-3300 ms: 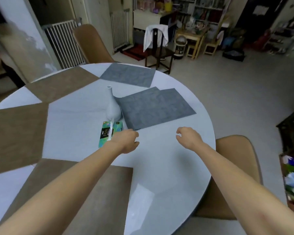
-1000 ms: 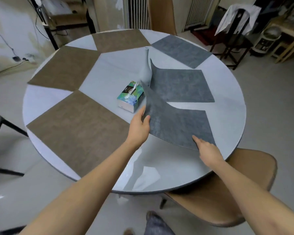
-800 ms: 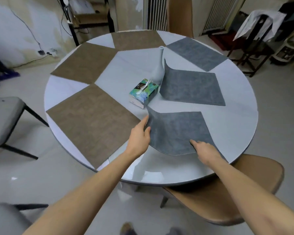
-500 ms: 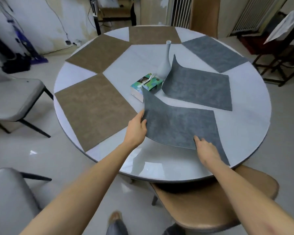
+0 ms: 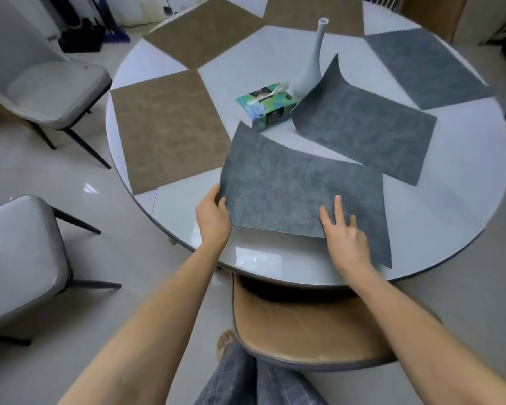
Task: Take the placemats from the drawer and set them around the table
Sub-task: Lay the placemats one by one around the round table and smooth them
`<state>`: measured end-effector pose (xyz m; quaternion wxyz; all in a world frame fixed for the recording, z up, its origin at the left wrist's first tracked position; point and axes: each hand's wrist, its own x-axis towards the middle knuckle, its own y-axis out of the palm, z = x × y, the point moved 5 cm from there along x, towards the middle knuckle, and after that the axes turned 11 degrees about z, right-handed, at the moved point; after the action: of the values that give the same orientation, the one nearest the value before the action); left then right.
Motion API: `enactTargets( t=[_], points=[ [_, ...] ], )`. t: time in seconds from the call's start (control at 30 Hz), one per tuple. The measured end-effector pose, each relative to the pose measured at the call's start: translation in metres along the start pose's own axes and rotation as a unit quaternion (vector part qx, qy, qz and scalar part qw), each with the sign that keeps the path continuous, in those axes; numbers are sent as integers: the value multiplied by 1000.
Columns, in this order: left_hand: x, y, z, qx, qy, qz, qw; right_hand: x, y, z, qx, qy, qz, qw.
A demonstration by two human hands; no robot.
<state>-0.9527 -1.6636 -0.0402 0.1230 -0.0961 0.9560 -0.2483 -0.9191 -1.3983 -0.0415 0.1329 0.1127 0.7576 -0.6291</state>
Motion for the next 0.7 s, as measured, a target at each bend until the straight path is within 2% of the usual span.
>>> enactTargets(
  t=[0.07,0.13,0.2,0.3,0.33,0.43,0.53,0.63,0.7],
  points=[
    [1,7,27,68,-92,34,993,-1,18,1,-22,-34,21,999],
    [1,7,48,113,-167,76,976,-3,36,-4,-43,-56,78,994],
    [2,6,57,148,-181,102,967,1,40,-11,-33,-42,108,993],
    [3,7,58,224,-147,136,954,-1,36,-23,29,6,141,990],
    [2,6,58,245,-140,145,948,0,26,-23,28,13,124,992],
    [3,2,58,292,-136,160,933,2,-26,-6,-45,-51,-30,997],
    [2,-1,55,313,-140,167,924,4,-69,8,-134,-110,-164,971],
    [4,3,49,302,-131,168,929,8,-71,4,-127,-97,-165,973],
    [7,8,44,297,-116,170,932,13,-43,-9,-110,-51,-94,988]
  ],
)
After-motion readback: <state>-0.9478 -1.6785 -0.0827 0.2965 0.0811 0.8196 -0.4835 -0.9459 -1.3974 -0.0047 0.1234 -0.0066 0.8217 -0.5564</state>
